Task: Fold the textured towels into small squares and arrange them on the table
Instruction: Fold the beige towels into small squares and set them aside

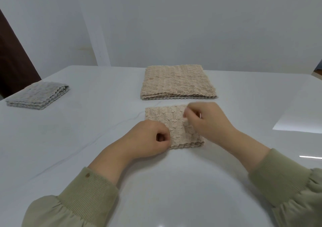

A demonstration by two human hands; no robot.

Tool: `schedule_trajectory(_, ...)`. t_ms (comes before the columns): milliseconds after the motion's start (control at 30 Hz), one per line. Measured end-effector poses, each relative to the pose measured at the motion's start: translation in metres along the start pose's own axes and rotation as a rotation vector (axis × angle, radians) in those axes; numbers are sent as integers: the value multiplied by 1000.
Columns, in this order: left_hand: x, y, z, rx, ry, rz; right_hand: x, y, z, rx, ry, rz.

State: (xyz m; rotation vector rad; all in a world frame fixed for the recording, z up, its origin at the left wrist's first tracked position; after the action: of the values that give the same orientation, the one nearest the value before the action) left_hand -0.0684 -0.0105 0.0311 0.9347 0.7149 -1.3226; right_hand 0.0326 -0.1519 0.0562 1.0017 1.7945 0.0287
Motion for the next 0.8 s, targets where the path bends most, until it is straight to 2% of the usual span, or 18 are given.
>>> schedule_trajectory(67,-1,1,0,-24,-22,-8,6,17,-6,-6,-106,74)
schedule_trajectory(100,-1,1,-1,-34,-43,-12,14,23,-7,-11,-177,31)
schedule_trajectory(200,-1,1,-4,-50,-94,33,46,25,-2,35,-357,-249)
schedule_trajectory(267,-1,3,-8,-96,-138,186,62,18,2,86,-403,-357)
schedule_trajectory(333,-4,9,-12,-119,-131,429,66,15,4,100,-412,-358)
schedule_trajectory(400,-6,19,-12,-98,-59,545,65,16,4,105,-410,-346)
schedule_trajectory(433,-3,25,-14,-97,5,502,65,16,4,106,-408,-342)
schedule_trajectory(567,18,33,-28,-277,258,36,66,15,5,129,-370,-351)
schedule_trajectory(600,20,32,-31,-306,275,-28,66,15,6,138,-350,-360)
schedule_trajectory(800,20,27,-33,-329,336,-102,62,9,18,170,-301,-448)
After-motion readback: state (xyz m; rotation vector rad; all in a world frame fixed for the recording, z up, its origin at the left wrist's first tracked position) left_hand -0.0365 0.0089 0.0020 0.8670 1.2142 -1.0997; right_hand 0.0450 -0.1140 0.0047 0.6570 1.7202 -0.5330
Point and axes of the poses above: each hand's wrist, its own y-axis towards the middle knuckle, its own x-axis out of the palm, z = x × y, the point moved 3 cm from there along y, towards the middle knuckle, and after that the axes turned 1 degree about -x, right-handed, at the moved point
